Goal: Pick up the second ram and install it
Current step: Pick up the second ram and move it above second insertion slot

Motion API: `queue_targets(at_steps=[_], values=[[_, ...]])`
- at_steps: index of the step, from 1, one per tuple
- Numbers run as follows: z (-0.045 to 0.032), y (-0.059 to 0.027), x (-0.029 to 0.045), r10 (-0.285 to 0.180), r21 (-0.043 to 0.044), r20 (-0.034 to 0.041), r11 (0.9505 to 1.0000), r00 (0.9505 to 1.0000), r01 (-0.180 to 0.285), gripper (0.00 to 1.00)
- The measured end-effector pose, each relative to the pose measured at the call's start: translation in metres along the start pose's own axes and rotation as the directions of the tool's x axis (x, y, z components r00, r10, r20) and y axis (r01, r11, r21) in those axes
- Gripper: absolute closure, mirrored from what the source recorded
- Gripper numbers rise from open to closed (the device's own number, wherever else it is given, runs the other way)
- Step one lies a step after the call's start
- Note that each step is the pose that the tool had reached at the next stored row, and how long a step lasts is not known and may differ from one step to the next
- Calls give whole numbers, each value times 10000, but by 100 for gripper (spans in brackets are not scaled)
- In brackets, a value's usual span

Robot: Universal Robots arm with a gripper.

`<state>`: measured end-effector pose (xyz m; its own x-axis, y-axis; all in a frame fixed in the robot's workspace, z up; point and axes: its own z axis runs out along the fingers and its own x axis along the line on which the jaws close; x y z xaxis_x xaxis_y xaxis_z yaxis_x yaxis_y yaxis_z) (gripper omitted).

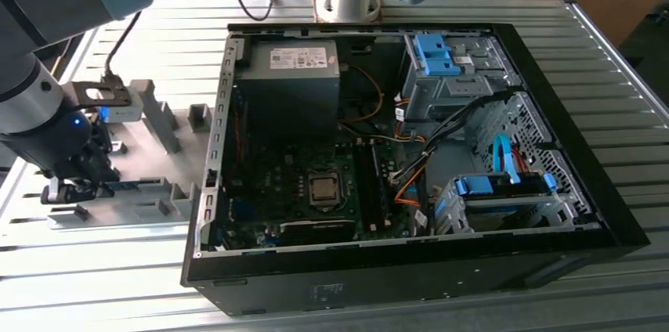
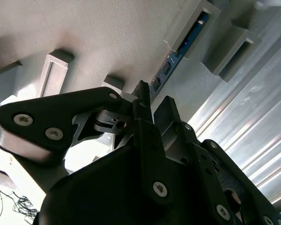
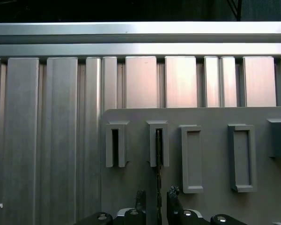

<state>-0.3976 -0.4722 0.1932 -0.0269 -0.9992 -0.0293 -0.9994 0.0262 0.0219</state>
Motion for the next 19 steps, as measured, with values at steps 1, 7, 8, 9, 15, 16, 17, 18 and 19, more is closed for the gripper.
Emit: queue_targets(at_steps=[1,7,8,9,15,16,17,18,19], values=[[3,0,0,0,1,1,10000,10000,0,69],[21,5,-3,0,2,3,10000,10000,0,69],[23,6,-6,1,2,3,10000,10000,-1,69],[24,6,-9,0,2,3,10000,10000,0,69],[31,8,-16,0,0,2,10000,10000,0,69],[33,7,-16,0,1,3,10000,10000,0,69],[37,8,-16,-1,2,6,10000,10000,1,69],[41,11,-16,0,2,14,10000,10000,0,69],[45,13,-16,0,2,22,10000,10000,0,69]])
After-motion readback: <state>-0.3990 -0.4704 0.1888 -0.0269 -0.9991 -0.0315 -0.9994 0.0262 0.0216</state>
